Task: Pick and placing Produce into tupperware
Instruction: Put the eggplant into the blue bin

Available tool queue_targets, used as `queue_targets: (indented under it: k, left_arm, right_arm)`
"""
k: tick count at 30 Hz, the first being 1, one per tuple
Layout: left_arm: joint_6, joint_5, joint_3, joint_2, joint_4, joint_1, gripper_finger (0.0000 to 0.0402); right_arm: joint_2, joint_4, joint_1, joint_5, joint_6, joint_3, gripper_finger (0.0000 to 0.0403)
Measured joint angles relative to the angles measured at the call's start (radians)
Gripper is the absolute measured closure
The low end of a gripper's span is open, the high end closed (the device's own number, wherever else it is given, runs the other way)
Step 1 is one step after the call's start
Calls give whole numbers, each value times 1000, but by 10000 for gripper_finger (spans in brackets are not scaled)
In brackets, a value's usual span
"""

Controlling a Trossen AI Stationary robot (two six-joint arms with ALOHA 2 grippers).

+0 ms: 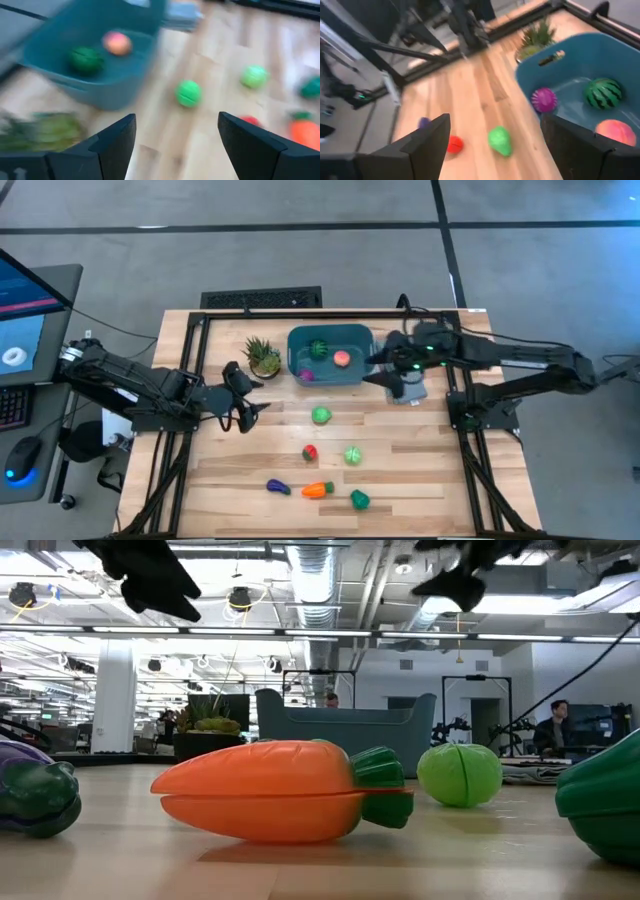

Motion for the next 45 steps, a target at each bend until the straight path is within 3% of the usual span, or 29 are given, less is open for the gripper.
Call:
queue_targets:
  k: [8, 15, 25, 32, 38, 45]
  left_arm:
    - [-26, 349, 0, 74, 14, -23, 130]
    - [-21, 502, 0, 238, 140, -134, 130]
    - [24, 446, 127, 526, 204, -250, 130]
    - [57, 440, 267, 708, 112, -295, 130]
    - [57, 402, 379, 817, -12, -306, 130]
    - [6, 425, 410, 885, -32, -305, 130]
  right_arm:
    - [-211, -43, 105, 100, 103, -80, 74]
    - [-327, -79, 209, 210, 186, -152, 74]
    - [-393, -125, 316, 289, 255, -222, 74]
    - [-394, -144, 315, 288, 237, -222, 74]
    - [-433, -190, 329, 286, 225, -221, 74]
    - [-498, -224, 353, 286, 225, -221, 74]
